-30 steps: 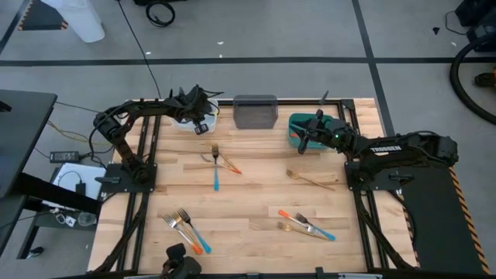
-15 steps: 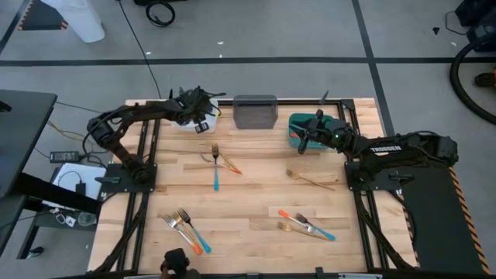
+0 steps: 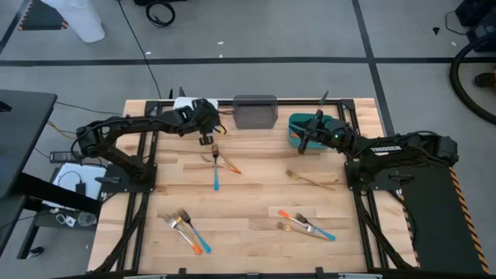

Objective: Sort silverware by color (type)
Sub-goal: Put the blue fork into the white bin

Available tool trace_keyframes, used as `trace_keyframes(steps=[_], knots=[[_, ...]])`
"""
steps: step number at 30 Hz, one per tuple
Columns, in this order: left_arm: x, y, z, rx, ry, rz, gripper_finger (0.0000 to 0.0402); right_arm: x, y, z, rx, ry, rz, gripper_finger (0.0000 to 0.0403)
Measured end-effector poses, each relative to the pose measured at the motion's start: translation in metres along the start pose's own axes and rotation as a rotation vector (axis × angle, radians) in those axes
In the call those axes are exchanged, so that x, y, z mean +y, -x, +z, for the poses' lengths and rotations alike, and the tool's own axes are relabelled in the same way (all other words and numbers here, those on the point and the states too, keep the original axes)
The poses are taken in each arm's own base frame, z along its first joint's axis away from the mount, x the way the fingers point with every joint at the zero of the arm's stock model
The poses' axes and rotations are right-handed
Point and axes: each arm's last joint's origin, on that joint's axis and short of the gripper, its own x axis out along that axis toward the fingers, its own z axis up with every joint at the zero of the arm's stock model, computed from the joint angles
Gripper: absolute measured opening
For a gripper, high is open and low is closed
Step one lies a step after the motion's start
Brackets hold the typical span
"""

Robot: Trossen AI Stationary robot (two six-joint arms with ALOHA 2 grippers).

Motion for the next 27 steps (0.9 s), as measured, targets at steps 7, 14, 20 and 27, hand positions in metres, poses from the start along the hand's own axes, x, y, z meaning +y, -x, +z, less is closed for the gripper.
trace_keyframes(steps=[7, 14, 20, 27], knots=[[-0.024, 0.012, 0.014, -0.034, -0.272, 0.015, 0.0134, 0.000, 0.000, 0.000, 0.000, -0.003, 0.000, 0.0095], [-0.047, 0.024, 0.024, -0.110, -0.547, -0.044, 0.0134, 0.000, 0.000, -0.001, 0.007, -0.063, 0.001, 0.0095], [-0.064, 0.030, 0.025, -0.211, -0.656, -0.213, 0.0134, 0.000, 0.000, -0.001, 0.007, -0.063, 0.008, 0.0095], [-0.083, 0.040, 0.020, -0.180, -0.804, -0.295, 0.0134, 0.000, 0.000, -0.001, 0.008, -0.063, 0.010, 0.0095]])
